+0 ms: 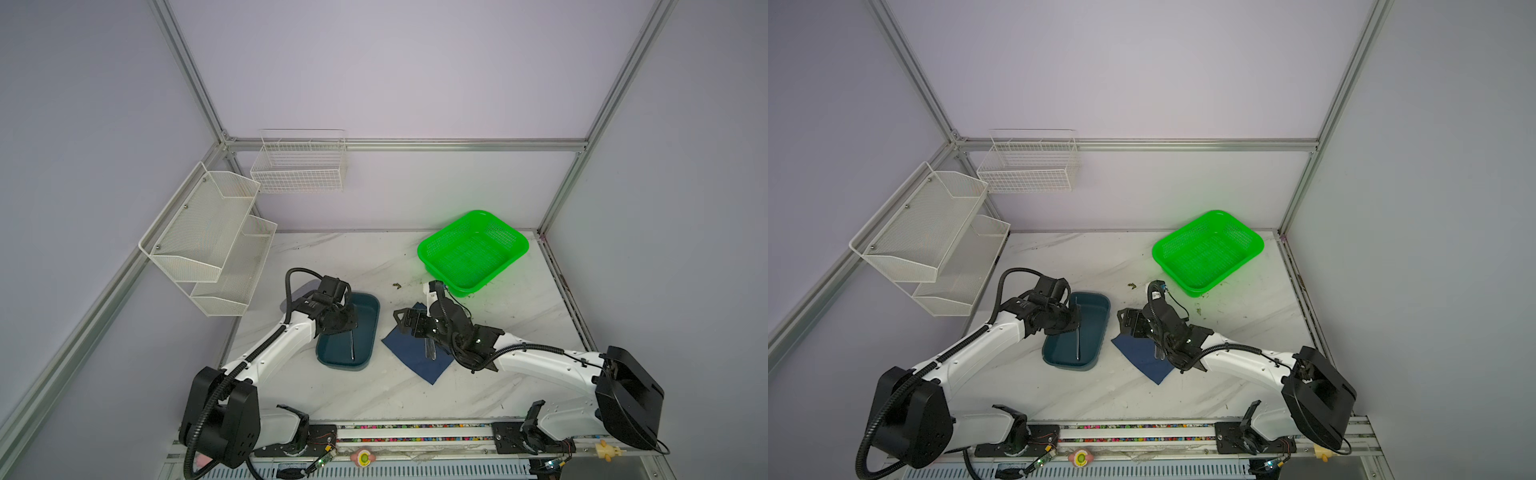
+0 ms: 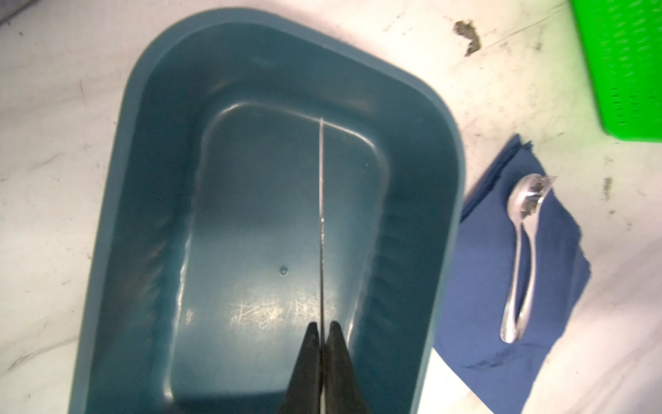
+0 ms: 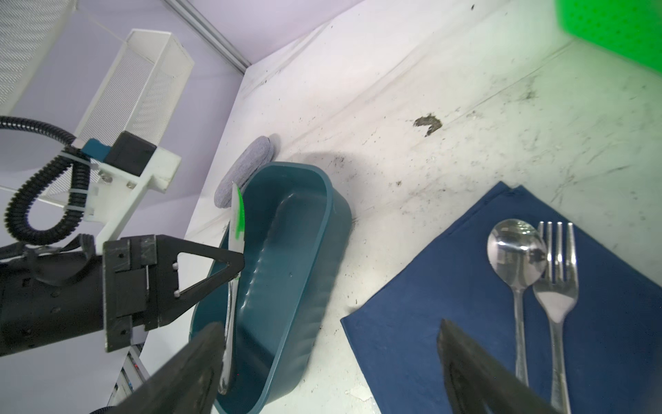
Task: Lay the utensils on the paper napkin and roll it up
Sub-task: 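Lift the knife out of the tray with the left gripper while the right gripper rises, then carry the knife over the napkin beside the spoon with the left gripper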
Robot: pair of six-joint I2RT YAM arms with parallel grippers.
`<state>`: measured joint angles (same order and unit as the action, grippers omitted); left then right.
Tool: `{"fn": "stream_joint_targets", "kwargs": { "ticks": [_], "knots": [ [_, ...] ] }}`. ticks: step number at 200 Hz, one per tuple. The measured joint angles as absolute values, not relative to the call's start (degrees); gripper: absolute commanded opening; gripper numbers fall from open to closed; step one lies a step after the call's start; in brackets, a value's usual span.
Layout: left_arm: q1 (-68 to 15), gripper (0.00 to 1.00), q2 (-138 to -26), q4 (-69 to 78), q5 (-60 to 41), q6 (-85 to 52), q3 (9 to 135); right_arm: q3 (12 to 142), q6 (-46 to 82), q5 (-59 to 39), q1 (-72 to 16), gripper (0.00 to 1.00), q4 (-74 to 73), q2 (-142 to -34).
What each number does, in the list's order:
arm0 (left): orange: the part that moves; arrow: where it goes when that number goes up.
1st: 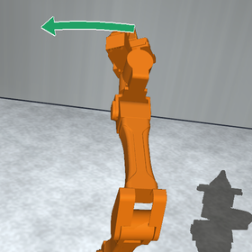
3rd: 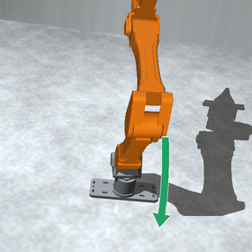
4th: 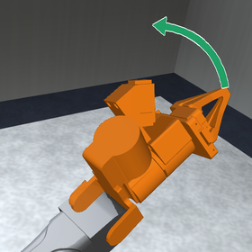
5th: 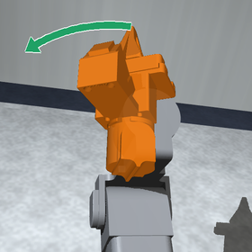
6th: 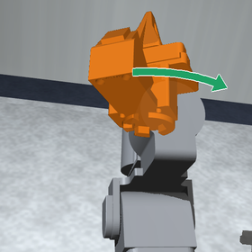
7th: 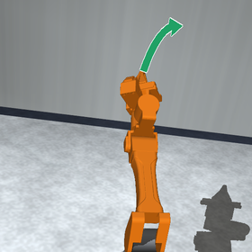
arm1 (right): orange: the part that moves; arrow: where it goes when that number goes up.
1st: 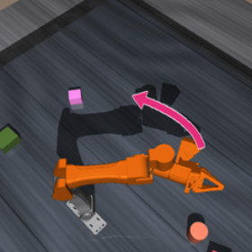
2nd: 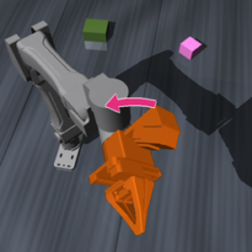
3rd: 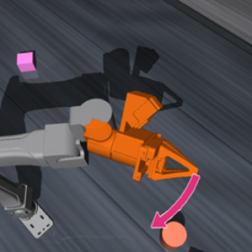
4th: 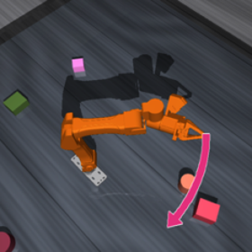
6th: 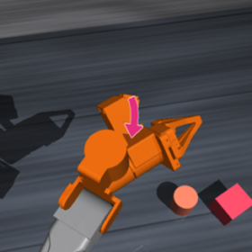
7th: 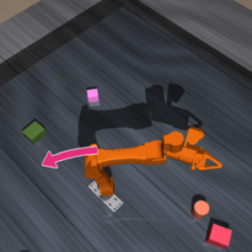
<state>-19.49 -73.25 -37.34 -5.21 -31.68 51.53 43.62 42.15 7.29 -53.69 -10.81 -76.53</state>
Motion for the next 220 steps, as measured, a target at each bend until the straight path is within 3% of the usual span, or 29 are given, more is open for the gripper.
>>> {"fn": "stream_joint_targets", "kwargs": {
  "ticks": [51,119,183,220],
  "knots": [
    [-19.11,0.0,-63.79,-29.95,-12.93,-32.12,49.82,39.83,45.25,11.42,-53.69,0.93,-15.07,-70.67],
    [-19.09,0.0,-63.88,-20.18,-25.61,-35.09,48.93,36.36,48.62,13.06,-52.47,0.94,-14.96,-67.35],
    [-20.29,0.0,-70.43,-12.29,-31.35,-39.44,47.83,33.08,51.88,2.66,-42.41,0.95,-15.68,-68.71],
    [-23.49,0.0,-75.24,-11.07,-30.98,-40.23,47.83,32.97,52.21,-2.85,-41.19,0.95,-16.23,-72.49]
  ]
}}
